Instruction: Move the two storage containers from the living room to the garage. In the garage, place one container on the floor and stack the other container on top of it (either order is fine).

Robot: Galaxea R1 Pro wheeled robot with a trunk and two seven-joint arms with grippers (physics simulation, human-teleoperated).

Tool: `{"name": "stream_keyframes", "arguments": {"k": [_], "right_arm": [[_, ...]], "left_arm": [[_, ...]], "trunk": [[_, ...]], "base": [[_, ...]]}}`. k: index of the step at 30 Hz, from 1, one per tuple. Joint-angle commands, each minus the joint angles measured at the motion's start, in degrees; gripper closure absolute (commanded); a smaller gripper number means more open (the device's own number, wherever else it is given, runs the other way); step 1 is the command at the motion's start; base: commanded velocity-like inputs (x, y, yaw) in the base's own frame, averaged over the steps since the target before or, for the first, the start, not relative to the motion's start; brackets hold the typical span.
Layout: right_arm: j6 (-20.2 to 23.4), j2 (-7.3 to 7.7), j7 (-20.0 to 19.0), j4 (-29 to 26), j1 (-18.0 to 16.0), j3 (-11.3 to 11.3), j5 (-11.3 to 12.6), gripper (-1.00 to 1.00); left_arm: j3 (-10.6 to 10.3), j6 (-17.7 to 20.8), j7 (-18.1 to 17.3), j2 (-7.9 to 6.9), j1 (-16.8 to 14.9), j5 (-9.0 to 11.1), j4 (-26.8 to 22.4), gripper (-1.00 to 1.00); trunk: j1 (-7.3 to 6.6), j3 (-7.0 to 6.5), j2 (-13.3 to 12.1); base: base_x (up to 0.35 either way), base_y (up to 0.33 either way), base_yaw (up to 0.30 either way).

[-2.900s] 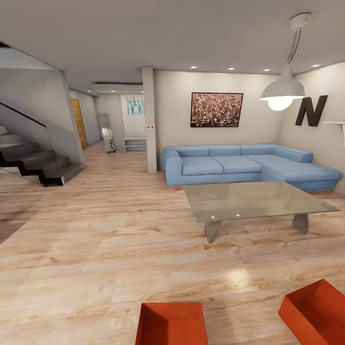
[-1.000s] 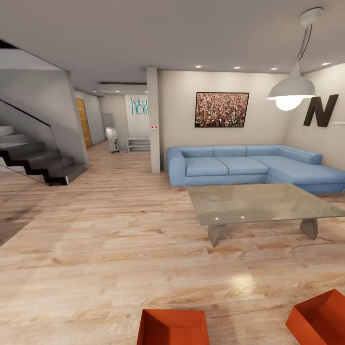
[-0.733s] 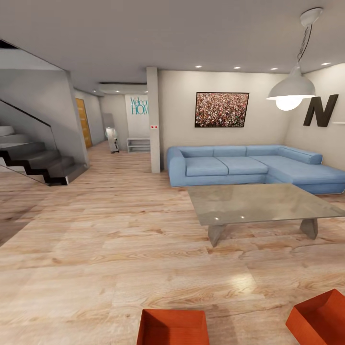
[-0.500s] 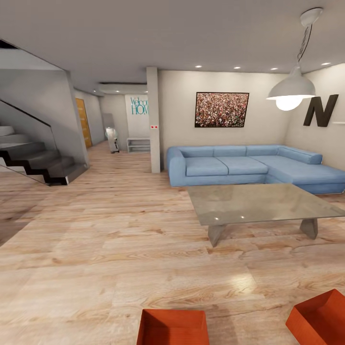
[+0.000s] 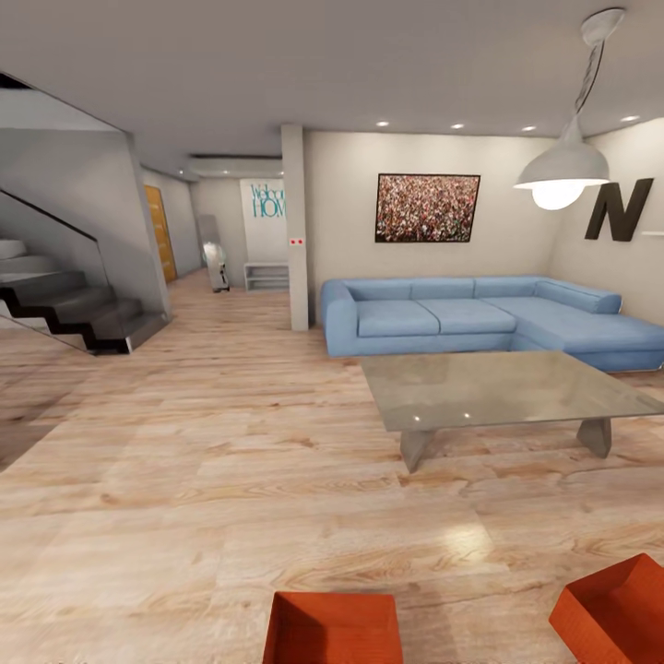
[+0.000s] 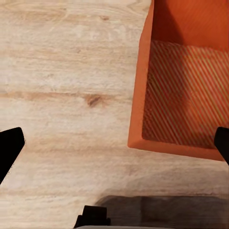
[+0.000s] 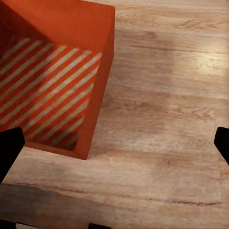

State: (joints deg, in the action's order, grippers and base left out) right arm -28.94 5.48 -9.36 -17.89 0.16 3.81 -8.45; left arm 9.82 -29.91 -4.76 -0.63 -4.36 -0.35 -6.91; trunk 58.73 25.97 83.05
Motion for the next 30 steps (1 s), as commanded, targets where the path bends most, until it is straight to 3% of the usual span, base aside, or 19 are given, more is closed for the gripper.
{"name": "stream_keyframes", "arguments": {"k": [1, 2, 3, 5, 6, 8, 11, 17, 19, 22, 26, 27, 28, 30], "right_arm": [[-0.02, -0.03, -0.21, -0.35, 0.0, 0.41, -0.57, -1.0], [0.12, -0.03, -0.22, -0.77, -0.07, 0.41, -0.58, -1.0], [0.45, -0.03, -0.26, -2.38, -1.33, 0.39, -0.53, -1.0], [1.13, -0.03, -0.29, -2.8, -3.23, 0.38, -0.52, -1.0], [3.87, -0.03, -0.27, -2.98, -5.49, 0.37, -0.52, -1.0], [8.54, 0.02, -0.24, -3.06, -8.18, 0.39, -0.52, -1.0], [14.2, 0.11, -0.27, -3.1, -12.41, 0.46, -0.46, -1.0], [18.29, 0.14, -0.25, -3.11, -18.37, 0.49, -0.23, -1.0], [23.61, 0.15, -0.36, -3.16, -20.66, 0.49, -0.17, -1.0], [27.47, 0.15, -0.38, -3.19, -21.96, 0.55, -0.11, -1.0], [29.16, 0.15, -0.41, -3.2, -22.51, 0.58, -0.08, -1.0], [29.44, 0.15, -0.56, -3.2, -22.58, 0.6, -0.08, -1.0], [29.67, 0.15, -0.88, -3.15, -22.63, 0.68, -0.02, -1.0], [29.76, 0.15, -1.11, -3.1, -22.65, 0.8, 0.02, -1.0]], "left_arm": [[0.51, -0.09, -0.1, 0.07, -0.03, 0.54, -0.97, -1.0], [0.52, 0.15, 0.31, 0.08, -0.03, 1.17, -1.98, -1.0], [0.53, 5.5, 1.14, 0.2, -0.04, 2.23, -8.51, -1.0], [0.49, 13.21, 1.39, 0.22, -0.04, 2.47, -14.52, -1.0], [0.44, 20.84, 1.51, 0.3, -0.05, 2.56, -21.32, -1.0], [0.4, 26.22, 1.58, 0.5, -0.04, 2.6, -27.39, -1.0], [0.32, 31.33, 1.65, 0.89, -0.5, 2.62, -34.11, -1.0], [0.22, 41.23, 1.67, 1.56, -5.51, 2.57, -37.01, -1.0], [0.17, 45.99, 1.68, 1.87, -8.7, 2.51, -37.24, -1.0], [0.13, 49.52, 1.7, 1.89, -11.09, 2.43, -37.29, -1.0], [0.1, 52.58, 1.37, 2.01, -12.8, 2.38, -36.96, -1.0], [-0.2, 53.98, 1.31, 2.23, -13.05, 2.32, -36.78, -1.0], [-1.79, 56.89, 1.26, 2.53, -13.29, 1.89, -36.71, -1.0], [-4.15, 58.16, 1.28, 2.88, -13.4, 1.27, -36.57, -1.0]], "trunk": [[0.0, 0.14, 0.03], [0.0, 0.23, 0.03], [0.0, 0.32, 0.03], [0.0, 0.51, 0.03], [0.0, 0.6, 0.03], [0.0, 0.78, 0.03], [0.0, 1.06, 0.03], [0.0, 1.61, 0.03], [0.0, 1.79, 0.03], [0.0, 2.07, 0.03], [0.0, 2.44, 0.03], [0.0, 2.53, 0.03], [0.0, 2.62, 0.03], [0.0, 2.8, 0.03]], "base": [[0.0, 0.0, 0.0], [0.0, 0.0, 0.0], [0.0, 0.0, 0.0], [0.0, 0.0, 0.0], [0.0, 0.0, 0.0], [0.0, 0.0, 0.0], [0.0, 0.0, 0.0], [0.0, 0.0, 0.0], [0.0, 0.0, 0.0], [0.0, 0.0, 0.0], [0.0, 0.0, 0.0], [0.0, 0.0, 0.0], [0.0, 0.0, 0.0], [0.0, 0.0, 0.0]]}}
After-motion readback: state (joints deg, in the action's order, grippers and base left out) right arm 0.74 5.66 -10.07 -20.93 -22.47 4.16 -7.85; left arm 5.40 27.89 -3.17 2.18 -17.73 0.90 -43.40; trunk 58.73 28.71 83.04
